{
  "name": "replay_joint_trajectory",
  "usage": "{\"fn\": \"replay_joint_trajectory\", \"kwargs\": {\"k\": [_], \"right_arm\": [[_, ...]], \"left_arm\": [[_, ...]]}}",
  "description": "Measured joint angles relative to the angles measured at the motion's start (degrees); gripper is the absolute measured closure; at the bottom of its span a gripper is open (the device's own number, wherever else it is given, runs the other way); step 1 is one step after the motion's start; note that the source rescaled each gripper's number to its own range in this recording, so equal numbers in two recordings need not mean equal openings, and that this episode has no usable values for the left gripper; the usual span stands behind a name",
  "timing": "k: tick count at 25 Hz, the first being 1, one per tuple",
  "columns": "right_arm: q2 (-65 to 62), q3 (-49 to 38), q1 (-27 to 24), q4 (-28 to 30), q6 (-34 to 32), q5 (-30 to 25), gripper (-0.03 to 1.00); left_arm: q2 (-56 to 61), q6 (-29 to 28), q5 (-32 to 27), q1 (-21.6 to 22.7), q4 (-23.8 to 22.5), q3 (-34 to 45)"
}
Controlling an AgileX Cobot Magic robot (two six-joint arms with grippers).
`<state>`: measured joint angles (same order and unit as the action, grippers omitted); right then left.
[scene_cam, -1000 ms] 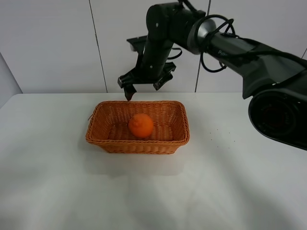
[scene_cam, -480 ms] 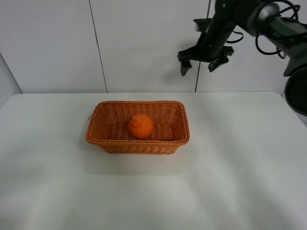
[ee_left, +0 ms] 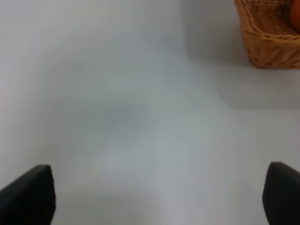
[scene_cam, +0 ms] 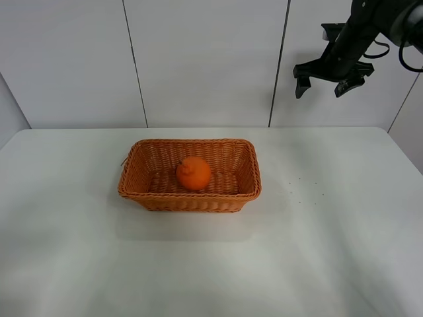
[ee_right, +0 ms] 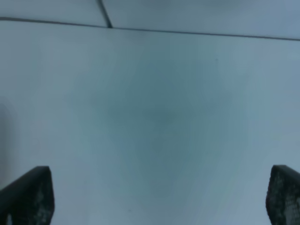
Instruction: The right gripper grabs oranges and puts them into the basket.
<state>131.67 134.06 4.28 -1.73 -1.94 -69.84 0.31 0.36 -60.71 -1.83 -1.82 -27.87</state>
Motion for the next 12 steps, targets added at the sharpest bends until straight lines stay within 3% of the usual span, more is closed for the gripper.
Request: {"fn": "replay_joint_trajectory", "kwargs": {"k": [7,12], "right_arm": [[-9.04,-9.86,0.07,-0.59,0.07,0.05,-0.03],[-22.03,-26.54,0.07,-0.59,0.46,0.09,-0.03]], "left_arm": [[0.0,0.0,0.0,0.0,0.0,0.0],[0.0,0.0,0.0,0.0,0.0,0.0]]}}
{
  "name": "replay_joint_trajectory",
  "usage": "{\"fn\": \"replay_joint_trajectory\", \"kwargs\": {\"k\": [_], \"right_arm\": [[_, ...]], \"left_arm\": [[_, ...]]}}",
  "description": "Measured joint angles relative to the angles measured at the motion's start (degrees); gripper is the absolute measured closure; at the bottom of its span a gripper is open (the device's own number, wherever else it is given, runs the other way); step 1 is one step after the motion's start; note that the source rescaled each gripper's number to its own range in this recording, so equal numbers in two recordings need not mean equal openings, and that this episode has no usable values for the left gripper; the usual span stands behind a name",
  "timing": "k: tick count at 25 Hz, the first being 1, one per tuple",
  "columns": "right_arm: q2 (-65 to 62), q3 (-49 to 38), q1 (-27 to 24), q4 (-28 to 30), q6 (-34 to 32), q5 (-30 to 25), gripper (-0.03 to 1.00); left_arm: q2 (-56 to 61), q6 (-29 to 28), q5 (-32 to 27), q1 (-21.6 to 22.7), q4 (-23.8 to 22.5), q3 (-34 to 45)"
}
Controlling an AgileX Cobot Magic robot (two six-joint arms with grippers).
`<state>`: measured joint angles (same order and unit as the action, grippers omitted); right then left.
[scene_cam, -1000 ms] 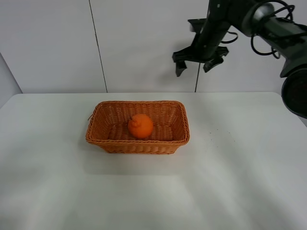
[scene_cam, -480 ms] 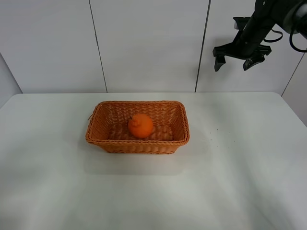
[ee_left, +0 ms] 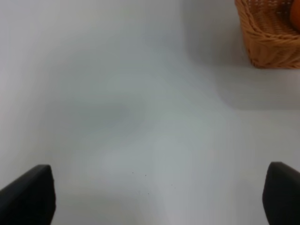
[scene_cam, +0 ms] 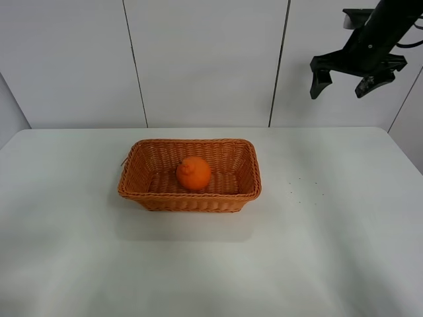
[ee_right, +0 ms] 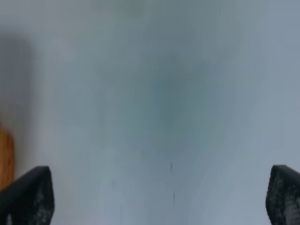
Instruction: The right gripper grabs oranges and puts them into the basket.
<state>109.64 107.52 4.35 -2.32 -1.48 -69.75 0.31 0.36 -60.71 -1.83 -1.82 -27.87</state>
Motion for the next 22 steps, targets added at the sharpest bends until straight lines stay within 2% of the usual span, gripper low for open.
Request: {"fn": "replay_joint_trajectory", "kwargs": {"k": [15,19,22], "right_arm": [[-58.66,-63.16,0.02,0.19,0.67,1.14,-0.03],[-77.04,-74.17,0.02,1.46,1.07,6.91,-0.03],[-89.33,-78.31,0.02,1.71,1.07,9.98,-0.03]], "left_arm": [[0.0,0.0,0.0,0.0,0.0,0.0],[0.0,0.0,0.0,0.0,0.0,0.0],[0.0,0.0,0.0,0.0,0.0,0.0]]}}
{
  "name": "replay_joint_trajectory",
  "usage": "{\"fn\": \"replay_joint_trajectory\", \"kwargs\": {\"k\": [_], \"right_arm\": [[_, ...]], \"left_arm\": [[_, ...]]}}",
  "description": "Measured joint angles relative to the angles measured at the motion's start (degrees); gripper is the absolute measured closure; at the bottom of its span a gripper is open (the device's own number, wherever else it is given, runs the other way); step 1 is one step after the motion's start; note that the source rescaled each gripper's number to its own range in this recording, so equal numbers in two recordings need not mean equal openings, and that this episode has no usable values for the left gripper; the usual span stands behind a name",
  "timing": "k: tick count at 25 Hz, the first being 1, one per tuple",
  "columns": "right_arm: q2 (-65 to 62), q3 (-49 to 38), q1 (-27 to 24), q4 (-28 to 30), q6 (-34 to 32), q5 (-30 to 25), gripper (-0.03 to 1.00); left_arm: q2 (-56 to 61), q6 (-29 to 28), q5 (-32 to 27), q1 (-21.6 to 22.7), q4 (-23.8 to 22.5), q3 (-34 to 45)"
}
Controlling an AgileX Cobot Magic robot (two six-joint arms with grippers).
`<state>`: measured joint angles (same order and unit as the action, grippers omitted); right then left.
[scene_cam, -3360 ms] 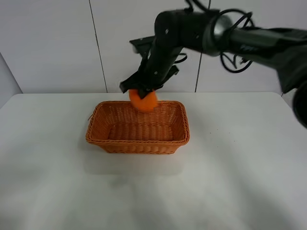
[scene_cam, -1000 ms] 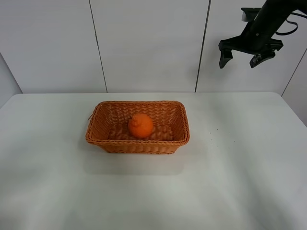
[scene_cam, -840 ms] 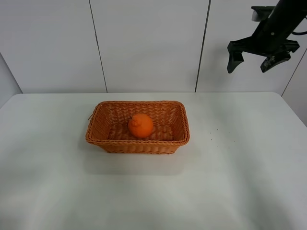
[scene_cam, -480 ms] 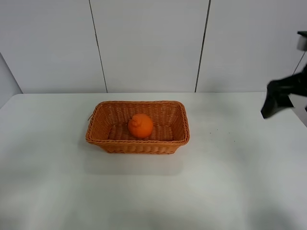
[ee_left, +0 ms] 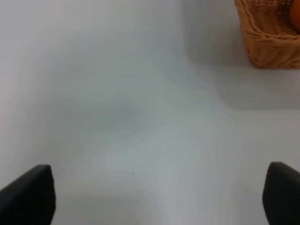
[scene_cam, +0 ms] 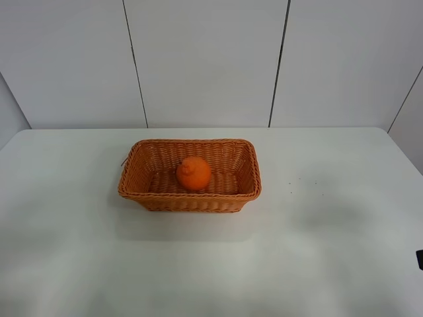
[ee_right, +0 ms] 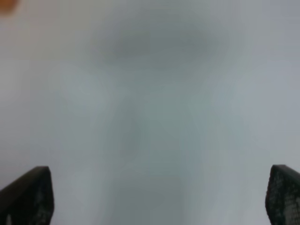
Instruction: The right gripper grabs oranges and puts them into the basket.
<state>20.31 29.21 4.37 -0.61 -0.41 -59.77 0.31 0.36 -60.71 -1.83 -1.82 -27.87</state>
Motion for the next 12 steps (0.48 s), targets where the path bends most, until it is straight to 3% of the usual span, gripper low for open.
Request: {"fn": "replay_joint_trajectory", "kwargs": {"k": [6,12], "right_arm": [[-15.87,-0.76,0.0,0.0,0.0,0.59,-0.03],[-20.49,-0.76,0.0,0.17,-0.11,0.65,-0.03]], "left_arm": [[0.0,0.0,0.0,0.0,0.0,0.0],[0.0,0.0,0.0,0.0,0.0,0.0]]}}
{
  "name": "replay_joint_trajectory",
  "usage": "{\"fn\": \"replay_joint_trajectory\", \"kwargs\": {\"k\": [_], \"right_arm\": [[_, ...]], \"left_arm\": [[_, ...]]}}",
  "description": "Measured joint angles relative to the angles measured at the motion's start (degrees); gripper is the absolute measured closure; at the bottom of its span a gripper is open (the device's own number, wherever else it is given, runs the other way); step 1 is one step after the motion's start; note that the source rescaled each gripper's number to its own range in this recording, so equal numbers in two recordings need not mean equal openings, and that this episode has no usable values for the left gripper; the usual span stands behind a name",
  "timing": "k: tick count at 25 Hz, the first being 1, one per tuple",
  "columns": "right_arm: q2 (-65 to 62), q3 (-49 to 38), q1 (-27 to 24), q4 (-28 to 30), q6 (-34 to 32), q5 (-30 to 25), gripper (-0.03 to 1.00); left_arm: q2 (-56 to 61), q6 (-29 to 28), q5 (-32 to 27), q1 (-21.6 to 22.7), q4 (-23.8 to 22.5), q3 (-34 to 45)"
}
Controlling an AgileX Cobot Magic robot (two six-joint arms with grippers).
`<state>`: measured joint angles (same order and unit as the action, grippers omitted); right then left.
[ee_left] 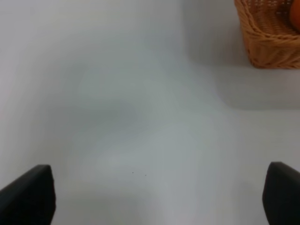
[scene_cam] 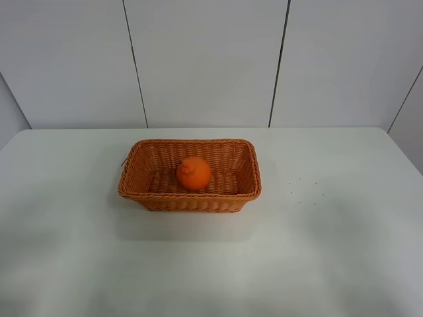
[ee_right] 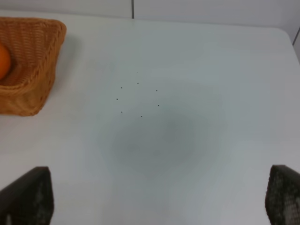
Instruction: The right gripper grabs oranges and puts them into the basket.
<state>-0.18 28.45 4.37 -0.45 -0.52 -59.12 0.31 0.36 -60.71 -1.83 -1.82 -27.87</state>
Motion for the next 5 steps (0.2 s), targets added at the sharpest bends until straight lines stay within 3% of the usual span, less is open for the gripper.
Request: {"fn": "replay_joint_trajectory", "kwargs": {"k": [5], "right_arm": [[0.0,0.0,0.0,0.0,-0.05,0.09,-0.03]], "left_arm": [[0.0,0.0,0.0,0.0,0.0,0.0]]}}
